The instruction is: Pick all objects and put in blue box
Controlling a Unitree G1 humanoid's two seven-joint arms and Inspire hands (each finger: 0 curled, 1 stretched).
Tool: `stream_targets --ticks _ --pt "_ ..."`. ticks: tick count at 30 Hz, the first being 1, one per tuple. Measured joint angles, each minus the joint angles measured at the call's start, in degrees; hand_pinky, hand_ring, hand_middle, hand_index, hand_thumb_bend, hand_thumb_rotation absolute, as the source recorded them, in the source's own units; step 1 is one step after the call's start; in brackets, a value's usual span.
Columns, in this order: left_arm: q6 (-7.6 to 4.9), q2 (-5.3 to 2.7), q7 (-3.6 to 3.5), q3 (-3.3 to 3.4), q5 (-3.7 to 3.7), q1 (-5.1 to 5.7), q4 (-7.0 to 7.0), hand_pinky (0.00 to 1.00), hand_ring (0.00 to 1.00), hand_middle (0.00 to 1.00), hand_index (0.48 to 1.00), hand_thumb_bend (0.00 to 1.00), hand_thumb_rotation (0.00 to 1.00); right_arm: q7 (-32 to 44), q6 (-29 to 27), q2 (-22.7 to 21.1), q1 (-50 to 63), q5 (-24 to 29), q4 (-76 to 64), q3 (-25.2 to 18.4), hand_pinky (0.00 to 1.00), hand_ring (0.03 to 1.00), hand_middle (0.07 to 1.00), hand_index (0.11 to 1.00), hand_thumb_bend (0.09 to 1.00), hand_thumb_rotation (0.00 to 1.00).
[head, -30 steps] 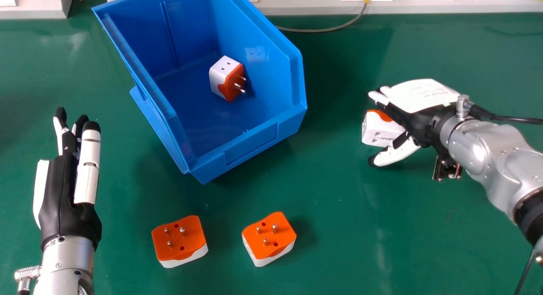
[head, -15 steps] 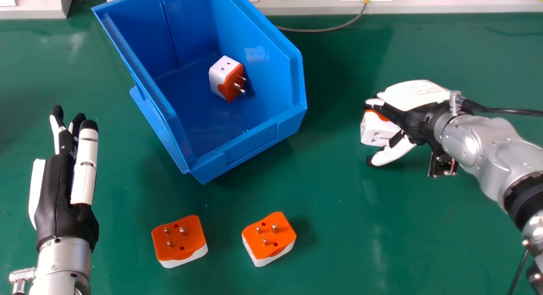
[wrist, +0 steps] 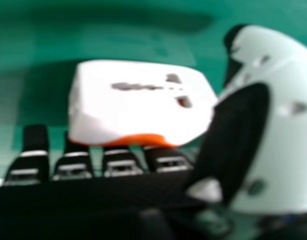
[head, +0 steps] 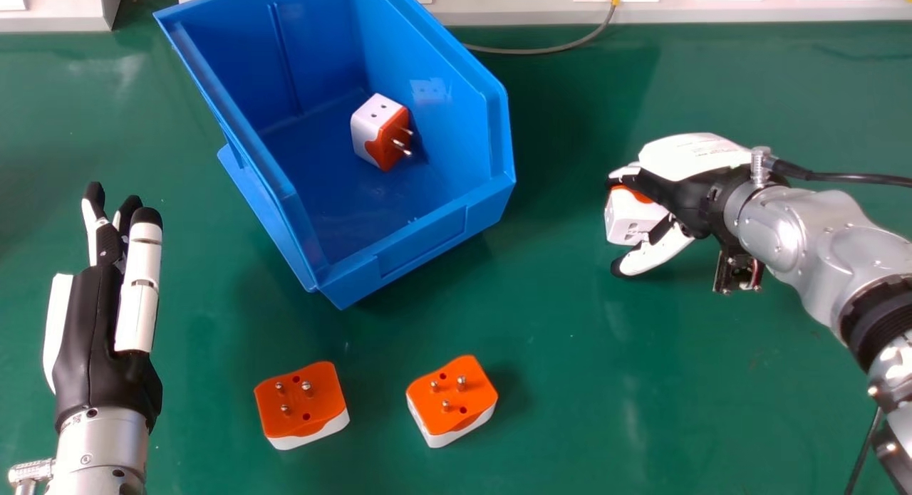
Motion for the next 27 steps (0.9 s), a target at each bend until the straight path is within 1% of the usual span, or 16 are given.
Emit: stream_targets --ticks 3,8,12,14,16,20,22,27 --pt "0.04 0.00 -0.26 0.00 0.00 0.93 -0.58 0.98 0.99 0.99 0.987 0.24 0.90 -0.30 -0.04 0.08 0.00 0.12 0.30 0.00 0.80 0.896 0.897 0.855 0.342 0.37" --pt "0.61 0.01 -0.37 0.19 0.00 1.64 -1.89 0.98 0.99 0.99 0.986 0.24 0.91 -0.65 0.25 0.24 0.00 1.33 0.97 -0.05 0.78 0.880 0.891 0.847 0.343 0.34" --pt "0.63 0.04 -0.69 0.39 0.01 2.76 -2.90 0.98 0.99 0.99 0.986 0.24 0.91 -0.68 1.10 0.35 0.00 1.79 1.31 -0.14 0.77 0.871 0.890 0.846 0.340 0.33" --pt "0.63 0.17 -0.99 0.65 -0.01 3.13 -2.96 0.98 0.99 0.99 0.986 0.24 0.91 -0.90 1.59 0.42 0.00 1.87 1.46 -0.15 0.77 0.871 0.890 0.846 0.340 0.33" --pt "0.63 0.33 -1.28 0.92 0.00 3.35 -2.99 0.98 0.99 0.99 0.986 0.23 0.91 -1.57 1.78 0.46 0.00 2.07 1.50 -0.15 0.76 0.869 0.889 0.844 0.340 0.31" --pt "0.63 0.62 -1.57 0.98 0.00 3.50 -3.02 0.98 0.99 0.99 0.986 0.23 0.91 -1.70 1.74 0.45 0.00 2.03 1.50 0.02 0.76 0.868 0.888 0.842 0.340 0.29" --pt "0.62 0.75 -1.73 1.00 0.00 3.59 -3.11 0.98 0.99 0.99 0.986 0.23 0.91 -1.73 1.73 0.40 -0.01 1.94 1.48 0.12 0.76 0.866 0.887 0.842 0.338 0.25" --pt "0.61 1.23 -1.93 1.11 0.00 4.20 -3.39 0.98 0.99 0.99 0.986 0.23 0.91 -1.98 1.41 0.16 -0.07 1.57 1.48 0.54 0.74 0.862 0.887 0.842 0.344 0.20"
